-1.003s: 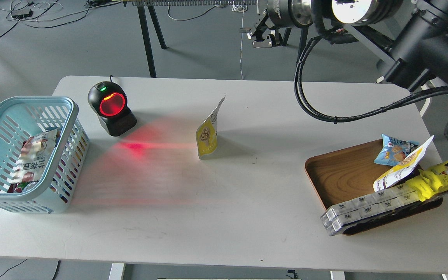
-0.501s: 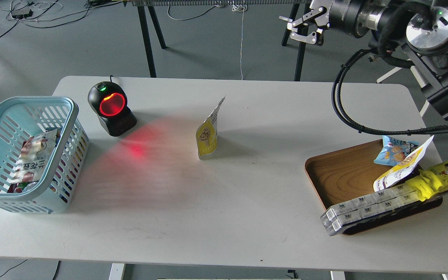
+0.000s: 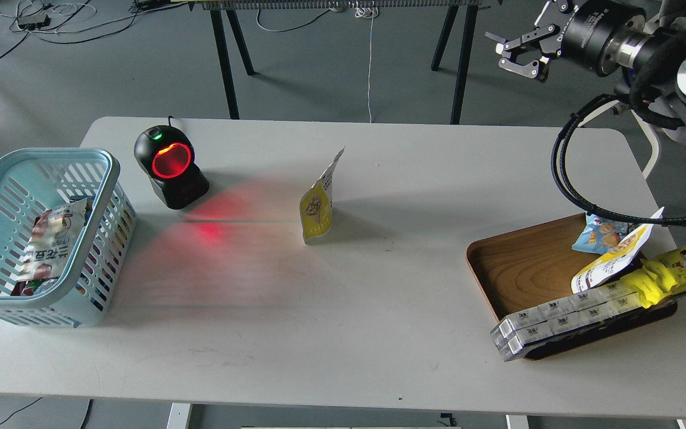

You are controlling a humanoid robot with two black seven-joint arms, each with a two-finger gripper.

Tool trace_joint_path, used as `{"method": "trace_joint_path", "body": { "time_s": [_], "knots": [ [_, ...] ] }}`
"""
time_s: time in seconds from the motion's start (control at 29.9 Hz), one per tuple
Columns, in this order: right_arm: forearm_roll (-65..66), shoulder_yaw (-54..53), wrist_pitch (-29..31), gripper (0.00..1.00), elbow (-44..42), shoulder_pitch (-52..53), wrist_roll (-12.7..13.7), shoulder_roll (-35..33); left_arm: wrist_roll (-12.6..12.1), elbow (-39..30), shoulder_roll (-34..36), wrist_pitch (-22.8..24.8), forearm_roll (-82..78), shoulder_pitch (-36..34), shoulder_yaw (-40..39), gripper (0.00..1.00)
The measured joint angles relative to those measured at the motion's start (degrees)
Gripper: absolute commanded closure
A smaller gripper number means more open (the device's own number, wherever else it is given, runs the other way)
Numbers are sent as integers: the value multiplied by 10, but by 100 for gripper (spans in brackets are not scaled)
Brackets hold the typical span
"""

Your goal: Scan snack and place in basket

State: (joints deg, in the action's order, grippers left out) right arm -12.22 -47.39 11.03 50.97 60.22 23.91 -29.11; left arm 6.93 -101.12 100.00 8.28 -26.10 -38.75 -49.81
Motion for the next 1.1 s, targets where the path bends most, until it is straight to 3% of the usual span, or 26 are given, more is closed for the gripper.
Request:
{"method": "trace_joint_path", "body": {
  "time_s": [0.2,0.5,0.7,0.84,1.0,1.1],
  "knots": [
    [0,-7,-2,1,1,0,0,-3,1,-1,0,44,-122,-38,0,0],
    [0,-7,3,1,-6,-9,-4,-4,2,0,0,51,-245,-41,41,0],
    [0,-9,6,1,-23,-27,-13,-3,37,0,0,52,-371,-41,84,0],
    [0,-9,17,1,-39,-44,-23,-3,41,0,-23,55,-434,-38,90,0],
    [1,-5,23,1,-42,-70,-25,2,32,0,-89,75,-523,-32,91,0],
    [1,-1,23,1,-42,-81,-26,4,4,0,-161,101,-586,-34,91,0]
  ]
}}
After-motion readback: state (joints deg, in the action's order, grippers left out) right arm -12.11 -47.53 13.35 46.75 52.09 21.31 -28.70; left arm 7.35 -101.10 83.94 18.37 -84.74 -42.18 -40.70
